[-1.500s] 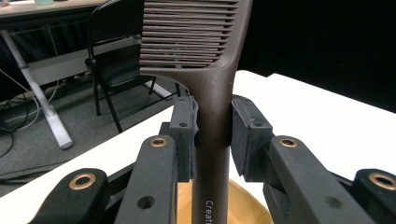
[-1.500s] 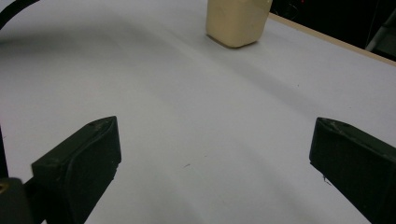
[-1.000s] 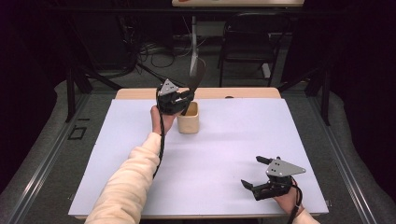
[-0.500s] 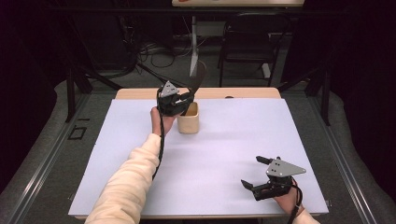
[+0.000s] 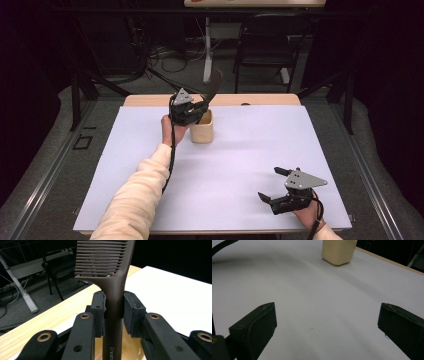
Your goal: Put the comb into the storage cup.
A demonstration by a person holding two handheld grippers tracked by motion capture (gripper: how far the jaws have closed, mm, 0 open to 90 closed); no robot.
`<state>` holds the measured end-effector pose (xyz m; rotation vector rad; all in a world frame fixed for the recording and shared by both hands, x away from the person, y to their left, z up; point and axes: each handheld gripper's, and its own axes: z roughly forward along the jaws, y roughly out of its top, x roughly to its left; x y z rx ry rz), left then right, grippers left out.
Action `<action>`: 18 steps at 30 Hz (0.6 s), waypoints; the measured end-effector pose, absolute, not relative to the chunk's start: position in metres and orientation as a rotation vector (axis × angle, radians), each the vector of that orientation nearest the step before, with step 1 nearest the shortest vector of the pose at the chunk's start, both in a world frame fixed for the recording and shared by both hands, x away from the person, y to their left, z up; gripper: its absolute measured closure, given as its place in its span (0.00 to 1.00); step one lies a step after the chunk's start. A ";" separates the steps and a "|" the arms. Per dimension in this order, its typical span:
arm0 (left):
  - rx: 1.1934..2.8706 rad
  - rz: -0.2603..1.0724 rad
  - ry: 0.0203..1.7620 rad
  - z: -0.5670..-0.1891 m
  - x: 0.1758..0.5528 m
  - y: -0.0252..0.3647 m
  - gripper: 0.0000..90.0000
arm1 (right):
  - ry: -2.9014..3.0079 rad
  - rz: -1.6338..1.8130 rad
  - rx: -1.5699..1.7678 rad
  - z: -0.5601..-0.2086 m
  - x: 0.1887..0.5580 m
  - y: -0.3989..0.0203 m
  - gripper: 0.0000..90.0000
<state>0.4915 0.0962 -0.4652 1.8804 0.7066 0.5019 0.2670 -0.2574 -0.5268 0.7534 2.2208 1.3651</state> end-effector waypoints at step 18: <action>1.940 0.495 0.678 -0.470 0.494 0.093 0.80 | 2.226 1.364 0.750 -0.527 0.267 -0.257 0.02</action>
